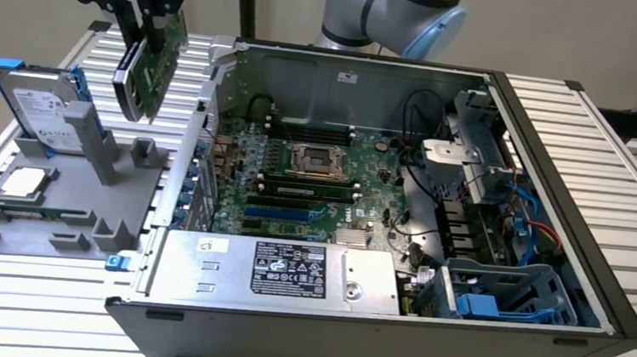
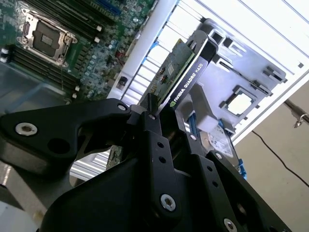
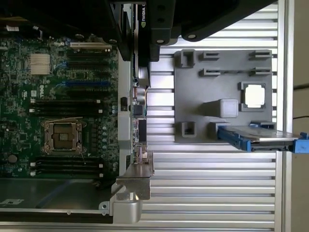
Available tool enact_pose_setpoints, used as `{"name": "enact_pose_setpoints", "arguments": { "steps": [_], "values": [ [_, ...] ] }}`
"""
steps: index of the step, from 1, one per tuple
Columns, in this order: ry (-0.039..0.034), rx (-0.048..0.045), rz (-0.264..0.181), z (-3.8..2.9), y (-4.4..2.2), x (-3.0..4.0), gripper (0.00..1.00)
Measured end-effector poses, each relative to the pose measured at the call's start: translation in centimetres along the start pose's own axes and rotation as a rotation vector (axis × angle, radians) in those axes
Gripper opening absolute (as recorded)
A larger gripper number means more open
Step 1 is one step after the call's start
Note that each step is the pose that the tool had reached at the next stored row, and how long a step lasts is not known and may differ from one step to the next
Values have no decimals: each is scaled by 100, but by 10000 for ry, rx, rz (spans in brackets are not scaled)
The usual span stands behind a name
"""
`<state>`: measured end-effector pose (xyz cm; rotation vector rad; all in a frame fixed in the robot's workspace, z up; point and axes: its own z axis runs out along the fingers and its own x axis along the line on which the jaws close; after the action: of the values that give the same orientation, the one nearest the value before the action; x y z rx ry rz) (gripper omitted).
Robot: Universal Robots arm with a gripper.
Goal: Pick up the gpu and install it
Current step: 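Pick up the gpu and move the gpu toward the slot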
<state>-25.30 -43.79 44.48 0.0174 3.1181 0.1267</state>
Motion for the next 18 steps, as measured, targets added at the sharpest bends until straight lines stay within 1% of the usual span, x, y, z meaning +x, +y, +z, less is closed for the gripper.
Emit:
{"name": "enact_pose_setpoints", "arguments": {
  "steps": [18],
  "values": [
    [-1,-1,1,3,6,-110,0]
  ]
}}
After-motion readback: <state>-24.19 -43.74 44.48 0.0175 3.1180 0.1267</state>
